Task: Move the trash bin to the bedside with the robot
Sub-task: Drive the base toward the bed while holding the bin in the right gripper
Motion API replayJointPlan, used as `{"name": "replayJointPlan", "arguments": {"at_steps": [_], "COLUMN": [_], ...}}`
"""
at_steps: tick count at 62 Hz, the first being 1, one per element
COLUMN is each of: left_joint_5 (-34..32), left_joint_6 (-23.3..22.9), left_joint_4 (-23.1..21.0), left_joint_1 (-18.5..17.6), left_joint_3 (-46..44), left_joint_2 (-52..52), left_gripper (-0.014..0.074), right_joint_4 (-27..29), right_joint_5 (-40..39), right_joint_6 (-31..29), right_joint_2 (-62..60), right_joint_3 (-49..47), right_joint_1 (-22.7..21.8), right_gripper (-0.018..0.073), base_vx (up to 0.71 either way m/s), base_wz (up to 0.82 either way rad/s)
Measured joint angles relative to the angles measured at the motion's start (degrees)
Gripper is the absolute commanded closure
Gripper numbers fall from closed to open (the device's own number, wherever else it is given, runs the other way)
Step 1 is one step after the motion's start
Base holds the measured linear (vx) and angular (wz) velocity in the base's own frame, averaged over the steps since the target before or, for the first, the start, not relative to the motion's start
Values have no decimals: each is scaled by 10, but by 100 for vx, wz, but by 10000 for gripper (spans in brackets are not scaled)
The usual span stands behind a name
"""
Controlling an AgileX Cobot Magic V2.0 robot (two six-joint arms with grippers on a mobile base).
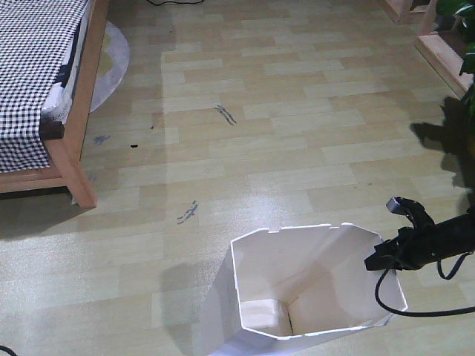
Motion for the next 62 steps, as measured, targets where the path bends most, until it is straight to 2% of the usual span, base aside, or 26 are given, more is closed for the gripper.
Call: {"name": "replayJointPlan", "arguments": {"at_steps": [62], "left_joint_5": [0], "left_joint_6": [0], "left_joint_4": [0], "left_joint_1": [0], "left_joint_3": [0], "left_joint_2": [0], "left_gripper": [603], "right_joint_4": [-2], "right_joint_5": [-4], "right_joint_6": [0], "right_joint_2": [0], "right_joint_3": [0], "right_joint_1": [0], "right_gripper": [563], "base_vx": [26], "base_wz": [0]}}
